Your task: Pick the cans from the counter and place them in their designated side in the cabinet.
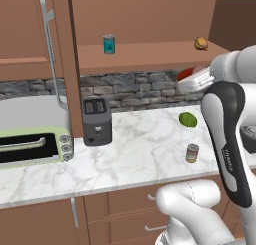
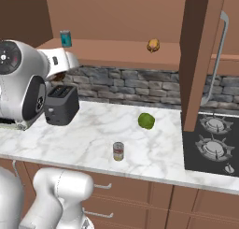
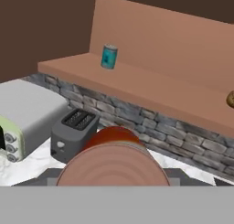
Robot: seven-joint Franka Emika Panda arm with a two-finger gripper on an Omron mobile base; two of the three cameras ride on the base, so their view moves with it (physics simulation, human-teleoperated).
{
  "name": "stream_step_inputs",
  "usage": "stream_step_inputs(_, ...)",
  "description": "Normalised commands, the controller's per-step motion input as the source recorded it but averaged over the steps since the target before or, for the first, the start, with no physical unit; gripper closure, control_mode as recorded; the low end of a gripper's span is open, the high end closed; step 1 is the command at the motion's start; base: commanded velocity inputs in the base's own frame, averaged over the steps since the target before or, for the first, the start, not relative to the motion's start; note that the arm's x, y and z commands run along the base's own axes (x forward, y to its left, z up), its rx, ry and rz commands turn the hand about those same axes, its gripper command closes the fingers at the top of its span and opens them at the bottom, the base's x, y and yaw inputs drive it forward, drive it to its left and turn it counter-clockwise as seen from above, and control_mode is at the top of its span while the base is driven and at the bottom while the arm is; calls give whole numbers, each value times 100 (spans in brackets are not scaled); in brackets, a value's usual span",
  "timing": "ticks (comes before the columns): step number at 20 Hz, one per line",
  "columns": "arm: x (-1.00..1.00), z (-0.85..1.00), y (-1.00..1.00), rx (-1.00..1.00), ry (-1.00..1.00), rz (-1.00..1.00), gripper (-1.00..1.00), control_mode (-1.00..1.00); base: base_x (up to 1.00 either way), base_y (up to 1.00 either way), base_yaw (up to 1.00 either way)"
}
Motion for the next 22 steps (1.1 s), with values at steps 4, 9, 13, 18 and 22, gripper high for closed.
stream_step_inputs(4, 14, 14, 9, 0, -8, 2, 100, -100, 0, 0, 0)
stream_step_inputs(9, 16, 16, 8, 0, -6, 2, 100, -100, 0, 0, 0)
stream_step_inputs(13, 20, 18, 9, 0, -1, 2, 100, -100, 0, 0, 0)
stream_step_inputs(18, 25, 12, 10, 0, 0, 2, 100, -100, 0, 0, 0)
stream_step_inputs(22, 26, 2, 10, 0, 0, 2, 100, -100, 0, 0, 0)
